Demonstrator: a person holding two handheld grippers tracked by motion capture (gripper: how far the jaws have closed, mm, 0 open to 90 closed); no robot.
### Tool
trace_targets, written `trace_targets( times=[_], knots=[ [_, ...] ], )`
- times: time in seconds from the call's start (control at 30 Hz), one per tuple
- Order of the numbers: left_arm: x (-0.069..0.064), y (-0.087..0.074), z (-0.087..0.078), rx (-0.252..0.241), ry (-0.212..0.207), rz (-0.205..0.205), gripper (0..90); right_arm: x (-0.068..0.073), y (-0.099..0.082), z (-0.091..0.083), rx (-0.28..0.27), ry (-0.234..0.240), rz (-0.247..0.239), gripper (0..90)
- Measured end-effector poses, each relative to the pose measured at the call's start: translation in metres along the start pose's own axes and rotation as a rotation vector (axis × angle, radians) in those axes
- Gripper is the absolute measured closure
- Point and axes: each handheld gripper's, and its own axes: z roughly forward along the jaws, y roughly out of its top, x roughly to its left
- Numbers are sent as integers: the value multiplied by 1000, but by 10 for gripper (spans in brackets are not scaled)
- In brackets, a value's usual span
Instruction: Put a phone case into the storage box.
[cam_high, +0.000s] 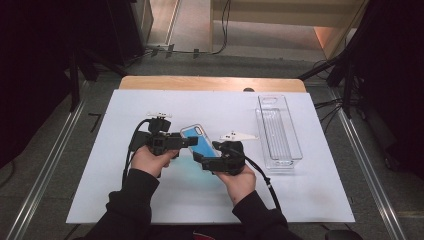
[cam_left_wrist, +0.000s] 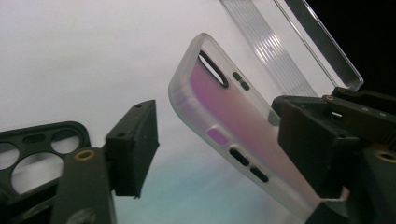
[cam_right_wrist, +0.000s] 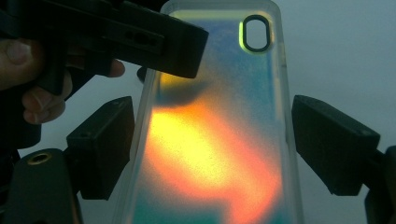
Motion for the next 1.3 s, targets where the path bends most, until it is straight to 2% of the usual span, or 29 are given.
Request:
trace_targets(
  times=[0.03,0.1,0.2,0.3,0.43,0.6,0.87,0.93,0.97,1.03,1.17,1.3],
  knots=[
    [0,0,1,-1,-8,-9,302,1,0,0,-7,3,-2,146],
    [-1,2,3,-2,-23,-31,364,2,-1,1,-11,4,-7,146],
    [-1,3,4,3,-38,-81,547,3,-2,4,-12,7,-15,146],
    [0,2,3,-33,-54,-108,706,3,-3,4,-18,7,-23,146],
    [1,2,0,-49,-78,-130,792,3,-4,5,-19,7,-33,146],
    [3,2,-1,-52,-104,-169,828,4,-5,7,-21,5,-48,145],
    [4,2,-3,-64,-143,-206,845,7,-2,7,-13,-31,-123,136],
    [2,2,-5,-69,-134,-195,857,8,0,10,20,-52,-144,82],
    [2,2,-5,-75,-134,-191,858,8,1,10,33,-50,-148,78],
    [1,2,-7,-82,-132,-188,858,8,3,10,41,-36,-153,0],
    [0,3,-9,-94,-105,-166,858,3,7,8,64,-22,-157,0],
    [-3,2,-10,-115,-71,-120,858,-2,9,3,87,-14,-152,0]
  ],
)
